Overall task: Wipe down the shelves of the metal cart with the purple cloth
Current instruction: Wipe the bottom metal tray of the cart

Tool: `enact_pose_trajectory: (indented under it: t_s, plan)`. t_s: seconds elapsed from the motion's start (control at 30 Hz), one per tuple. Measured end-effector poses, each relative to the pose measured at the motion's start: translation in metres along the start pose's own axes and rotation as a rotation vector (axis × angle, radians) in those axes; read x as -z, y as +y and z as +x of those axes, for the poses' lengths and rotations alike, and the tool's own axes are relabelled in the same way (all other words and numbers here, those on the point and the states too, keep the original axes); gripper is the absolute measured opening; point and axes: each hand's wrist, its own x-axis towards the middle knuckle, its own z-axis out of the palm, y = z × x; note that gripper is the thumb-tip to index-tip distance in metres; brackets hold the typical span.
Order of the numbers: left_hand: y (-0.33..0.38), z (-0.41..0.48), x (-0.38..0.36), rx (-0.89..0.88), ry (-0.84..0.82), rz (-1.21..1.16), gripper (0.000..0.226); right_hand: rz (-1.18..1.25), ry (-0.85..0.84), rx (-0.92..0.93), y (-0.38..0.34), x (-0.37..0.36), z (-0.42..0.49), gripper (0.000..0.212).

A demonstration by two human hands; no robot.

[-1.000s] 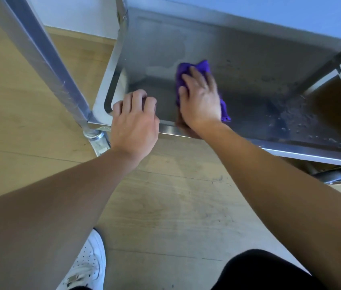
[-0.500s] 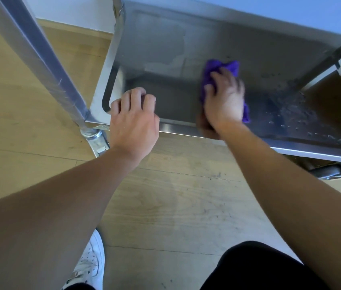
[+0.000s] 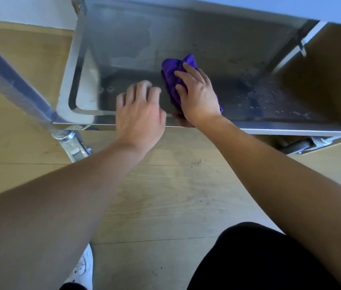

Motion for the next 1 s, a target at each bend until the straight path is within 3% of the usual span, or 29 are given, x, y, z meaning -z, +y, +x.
enact_pose_trajectory:
  t_s: [0.37,0.53,0.63,0.87,1.0]
  plan:
    - [0.093,0.027,-0.031,-0.251,-0.025,-0.172,0.030,-0.102,0.047,-0.233,0.120,0.070,-0.046,0.039]
    - [0.120,0.030,-0.044,-0.286,-0.086,-0.179,0.024,-0.125,0.103,-0.399,0.190,0.108,-0.069,0.039]
    - [0.124,0.027,-0.051,-0.287,-0.067,-0.129,0.024,-0.107,0.157,-0.508,0.197,0.111,-0.071,0.039]
    - [0.125,0.027,-0.050,-0.301,-0.065,-0.080,0.030,-0.080,0.128,-0.252,0.120,0.060,-0.055,0.037]
    - [0.124,0.027,-0.050,-0.311,-0.063,-0.072,0.029,-0.073,0.159,-0.244,0.143,0.068,-0.055,0.036]
